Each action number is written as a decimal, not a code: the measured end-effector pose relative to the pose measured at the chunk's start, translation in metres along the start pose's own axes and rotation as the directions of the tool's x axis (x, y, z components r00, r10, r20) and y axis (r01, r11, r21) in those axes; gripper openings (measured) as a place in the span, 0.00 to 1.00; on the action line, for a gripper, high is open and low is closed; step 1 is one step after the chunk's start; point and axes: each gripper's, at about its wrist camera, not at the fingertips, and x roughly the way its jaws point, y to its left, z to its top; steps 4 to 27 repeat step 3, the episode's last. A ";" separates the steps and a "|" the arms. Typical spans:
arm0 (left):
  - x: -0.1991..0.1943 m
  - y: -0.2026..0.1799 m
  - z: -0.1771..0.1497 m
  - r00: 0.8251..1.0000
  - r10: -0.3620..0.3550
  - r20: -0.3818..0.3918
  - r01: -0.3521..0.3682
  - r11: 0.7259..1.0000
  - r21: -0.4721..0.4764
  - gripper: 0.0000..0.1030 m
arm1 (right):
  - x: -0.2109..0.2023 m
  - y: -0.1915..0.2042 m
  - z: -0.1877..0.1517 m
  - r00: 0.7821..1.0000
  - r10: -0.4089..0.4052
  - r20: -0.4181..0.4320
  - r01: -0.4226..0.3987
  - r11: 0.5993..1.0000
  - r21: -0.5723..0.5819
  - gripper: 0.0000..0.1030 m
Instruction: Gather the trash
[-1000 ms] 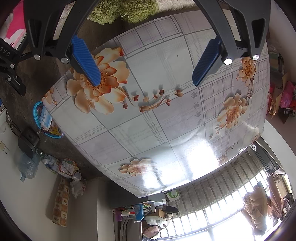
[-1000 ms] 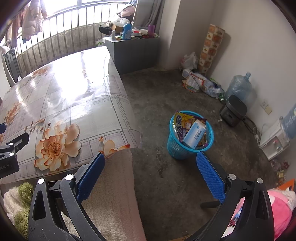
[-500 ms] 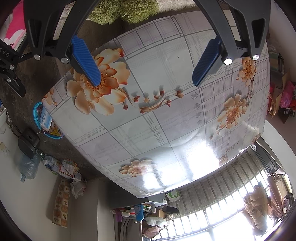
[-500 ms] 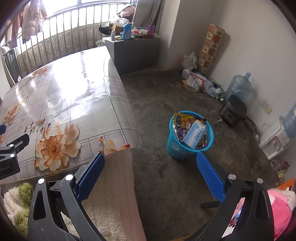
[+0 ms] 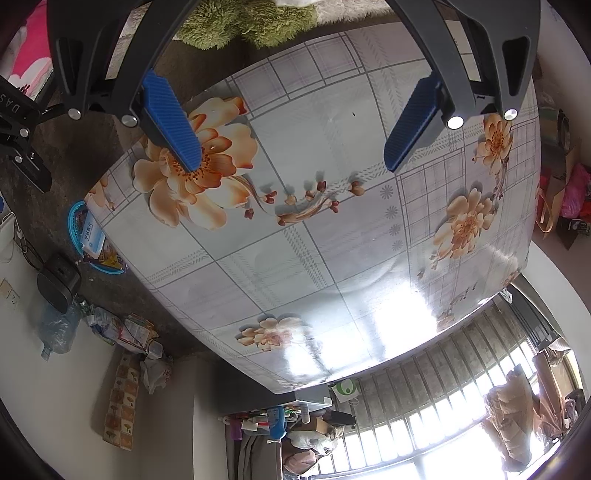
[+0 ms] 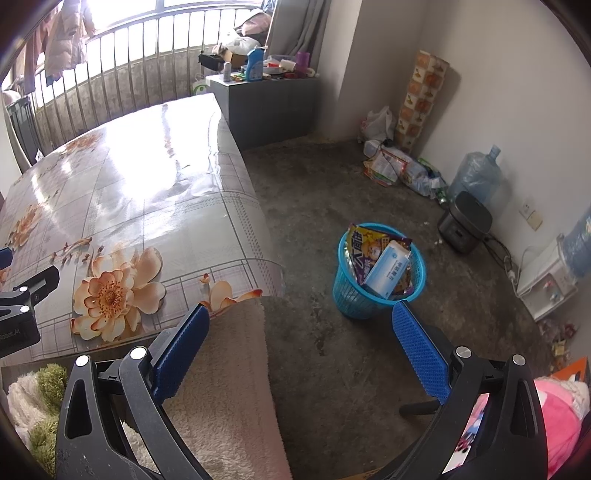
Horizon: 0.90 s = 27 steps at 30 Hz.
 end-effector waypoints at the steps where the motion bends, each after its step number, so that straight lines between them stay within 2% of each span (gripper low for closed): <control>1: 0.000 0.000 0.000 1.000 -0.002 0.001 0.002 1.000 0.001 0.94 | -0.001 0.001 0.001 1.000 -0.002 0.001 0.002 1.000 0.000 0.92; 27: -0.001 0.001 -0.001 1.000 -0.007 0.001 0.007 1.000 0.003 0.95 | -0.001 0.001 0.001 1.000 -0.003 0.000 0.003 1.000 0.000 0.92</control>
